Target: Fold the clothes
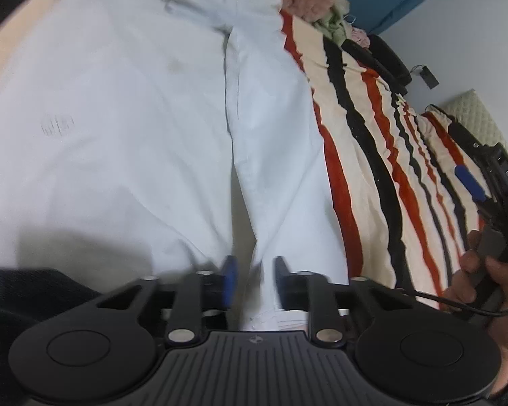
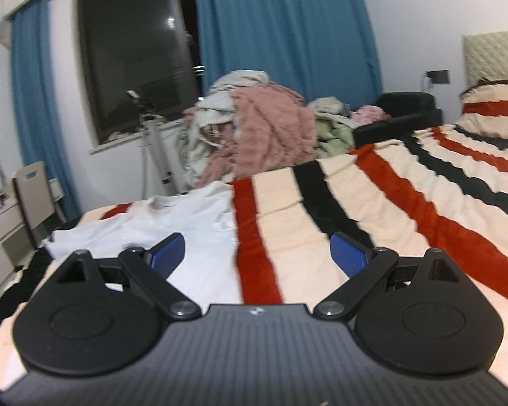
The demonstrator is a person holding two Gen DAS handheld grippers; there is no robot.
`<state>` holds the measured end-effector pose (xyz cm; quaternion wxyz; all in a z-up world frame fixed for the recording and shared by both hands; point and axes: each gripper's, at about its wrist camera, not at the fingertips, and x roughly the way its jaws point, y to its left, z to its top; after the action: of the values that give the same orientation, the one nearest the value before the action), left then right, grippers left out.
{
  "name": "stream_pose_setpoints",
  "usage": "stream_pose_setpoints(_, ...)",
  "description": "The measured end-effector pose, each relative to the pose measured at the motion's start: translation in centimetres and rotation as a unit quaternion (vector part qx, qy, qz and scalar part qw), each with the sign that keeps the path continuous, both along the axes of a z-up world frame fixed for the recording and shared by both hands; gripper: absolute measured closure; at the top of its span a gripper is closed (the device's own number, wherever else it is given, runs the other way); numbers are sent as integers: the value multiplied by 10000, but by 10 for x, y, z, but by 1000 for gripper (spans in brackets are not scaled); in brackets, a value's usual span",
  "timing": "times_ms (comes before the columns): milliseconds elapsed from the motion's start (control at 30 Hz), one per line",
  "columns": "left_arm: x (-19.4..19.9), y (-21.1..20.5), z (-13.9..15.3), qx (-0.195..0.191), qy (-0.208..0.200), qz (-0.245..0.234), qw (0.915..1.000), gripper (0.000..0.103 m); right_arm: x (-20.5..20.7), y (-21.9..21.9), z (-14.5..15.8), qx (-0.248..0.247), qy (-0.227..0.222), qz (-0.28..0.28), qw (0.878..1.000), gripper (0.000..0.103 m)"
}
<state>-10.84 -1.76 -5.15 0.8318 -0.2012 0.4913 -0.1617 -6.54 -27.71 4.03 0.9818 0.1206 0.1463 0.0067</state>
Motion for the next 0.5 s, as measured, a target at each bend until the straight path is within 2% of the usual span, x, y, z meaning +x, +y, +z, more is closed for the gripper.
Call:
stream_pose_setpoints(33,-6,3,9,35,-114,16,9999,52,-5,4,3,42,-27,59,10000,9)
stream_pose_setpoints(200,-35,17,60,338,-603,143,9975,15,-31,26,26,43,-95,278,9996,9)
stream_pose_setpoints(367,-64,28,118,362,-932,497,9938,11,-54,41,55,126,-74,454,9989,9)
stream_pose_setpoints(433,-74,29,141,409,-1087,642,9912,5,-71,39,75,415,-204,518,9976,9)
stream_pose_setpoints(500,-80,26,162,528,-1234,734,9882,5,-84,37,92,701,-257,635,9952,9)
